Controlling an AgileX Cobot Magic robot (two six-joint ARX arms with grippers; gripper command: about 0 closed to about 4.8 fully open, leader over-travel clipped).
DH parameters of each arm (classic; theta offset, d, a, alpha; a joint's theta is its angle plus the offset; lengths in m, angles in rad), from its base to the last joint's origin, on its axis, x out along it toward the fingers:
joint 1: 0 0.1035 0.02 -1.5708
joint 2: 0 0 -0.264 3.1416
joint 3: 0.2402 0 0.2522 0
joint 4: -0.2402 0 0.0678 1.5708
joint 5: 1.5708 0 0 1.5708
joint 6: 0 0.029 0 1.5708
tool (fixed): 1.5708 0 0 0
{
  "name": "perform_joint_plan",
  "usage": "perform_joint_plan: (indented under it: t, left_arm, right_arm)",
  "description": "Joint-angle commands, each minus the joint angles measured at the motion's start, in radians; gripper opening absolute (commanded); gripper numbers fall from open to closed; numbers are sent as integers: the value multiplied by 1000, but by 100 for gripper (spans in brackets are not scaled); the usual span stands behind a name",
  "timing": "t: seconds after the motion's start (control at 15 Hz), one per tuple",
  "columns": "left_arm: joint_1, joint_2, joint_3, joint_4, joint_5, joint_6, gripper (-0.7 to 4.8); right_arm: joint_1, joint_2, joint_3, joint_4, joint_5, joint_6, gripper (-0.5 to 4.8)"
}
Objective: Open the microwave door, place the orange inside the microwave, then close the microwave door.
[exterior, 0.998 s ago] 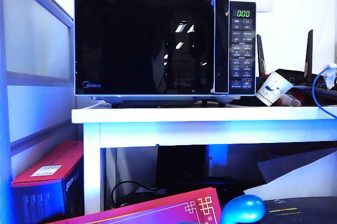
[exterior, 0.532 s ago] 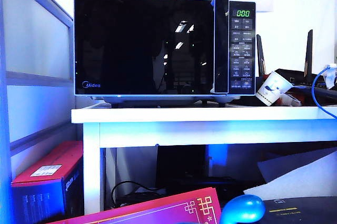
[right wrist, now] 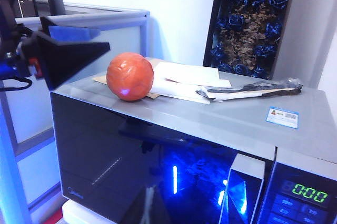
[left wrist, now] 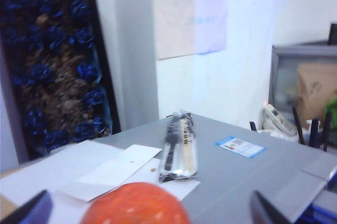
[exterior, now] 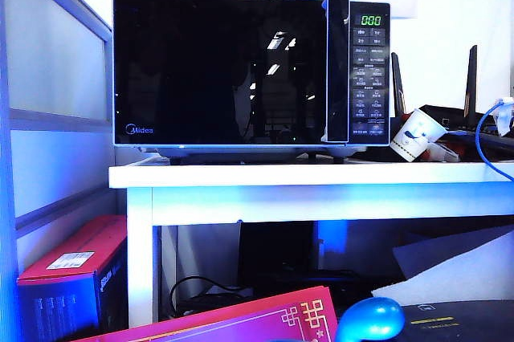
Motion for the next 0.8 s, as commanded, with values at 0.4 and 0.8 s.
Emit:
perform_joint_plan:
  t: [0.4,0.8]
  left_arm:
    - [-13,64,6,61,-63,23,479]
    - [-13,106,6,114,-71,23,479]
  right_arm:
    - [1,-2,5,17,-24,-3,-5]
    - [2,-2,5,16,-46,-3,-5]
